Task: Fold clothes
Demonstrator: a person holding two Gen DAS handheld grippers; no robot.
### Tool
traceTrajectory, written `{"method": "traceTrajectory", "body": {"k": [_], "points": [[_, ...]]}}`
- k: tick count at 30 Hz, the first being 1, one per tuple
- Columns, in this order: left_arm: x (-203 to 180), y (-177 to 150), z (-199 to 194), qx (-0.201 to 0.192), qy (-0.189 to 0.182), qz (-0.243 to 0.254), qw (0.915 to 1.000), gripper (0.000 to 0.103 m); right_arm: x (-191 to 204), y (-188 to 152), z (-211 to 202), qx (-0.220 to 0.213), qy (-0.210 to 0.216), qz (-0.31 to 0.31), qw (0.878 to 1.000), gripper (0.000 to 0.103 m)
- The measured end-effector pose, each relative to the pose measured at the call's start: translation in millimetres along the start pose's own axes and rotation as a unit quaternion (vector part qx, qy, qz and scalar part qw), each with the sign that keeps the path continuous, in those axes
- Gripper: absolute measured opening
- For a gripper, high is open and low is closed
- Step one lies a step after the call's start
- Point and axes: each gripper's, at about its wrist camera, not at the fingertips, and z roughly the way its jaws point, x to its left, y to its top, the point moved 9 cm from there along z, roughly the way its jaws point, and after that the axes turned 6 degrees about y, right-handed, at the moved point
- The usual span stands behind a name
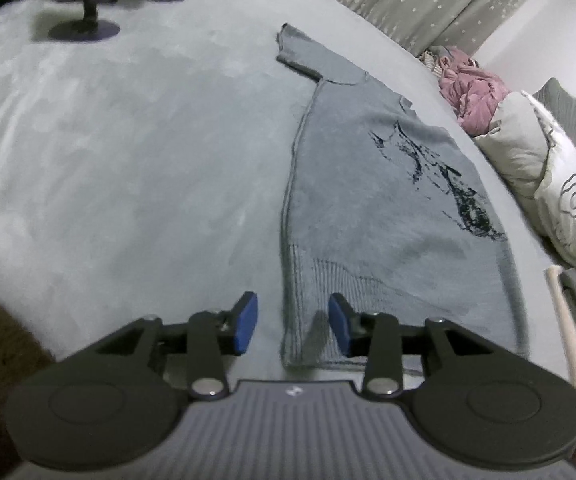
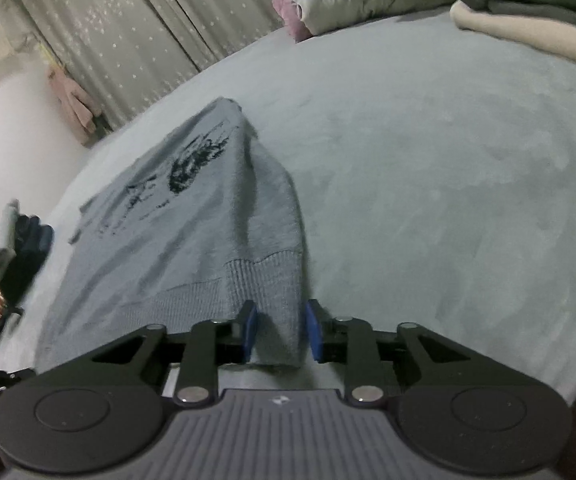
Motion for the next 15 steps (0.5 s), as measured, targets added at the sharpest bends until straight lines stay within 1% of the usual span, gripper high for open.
{"method": "traceTrajectory", "body": {"k": [1, 3, 4, 5, 6, 7, 9, 12, 15], "points": [[2, 2, 0, -0.007, 0.038, 0.017, 0.9991, 0.013, -1, 2, 0, -0.001, -0.002, 0.000, 1.000, 0.025], [2, 4, -1, -0.013, 0.059, 0.031, 0.9977, 0.014, -6, 13, 4, -0.005, -0.004, 0.005, 1.000, 0.028], [0, 6, -2, -0.015, 0.063, 0.034, 0.9973, 0.025, -7, 17, 6, -0.006, -0.005, 0.004, 1.000, 0.030], [-2, 8, -2, -0.017, 0.058, 0.032, 0.9977, 0.033, -8, 22, 10, -0.007, -0.005, 0.003, 1.000, 0.032], [-5, 10, -3, -0.020, 0.055, 0.032, 0.9978, 0.045, -8, 26, 15, -0.007, -0.004, 0.003, 1.000, 0.032], [-8, 13, -3, -0.022, 0.053, 0.034, 0.9978, 0.047, -9, 31, 20, -0.007, -0.004, 0.003, 1.000, 0.032], [-18, 17, -2, -0.027, 0.054, 0.050, 0.9969, 0.048, -9, 41, 31, -0.010, 0.001, 0.005, 1.000, 0.032], [-33, 23, 5, -0.021, 0.039, 0.058, 0.9973, 0.049, -9, 55, 48, -0.016, 0.009, 0.009, 1.000, 0.032], [-57, 34, 15, -0.019, 0.026, 0.082, 0.9961, 0.051, -10, 67, 63, -0.021, 0.016, 0.015, 1.000, 0.033]]}}
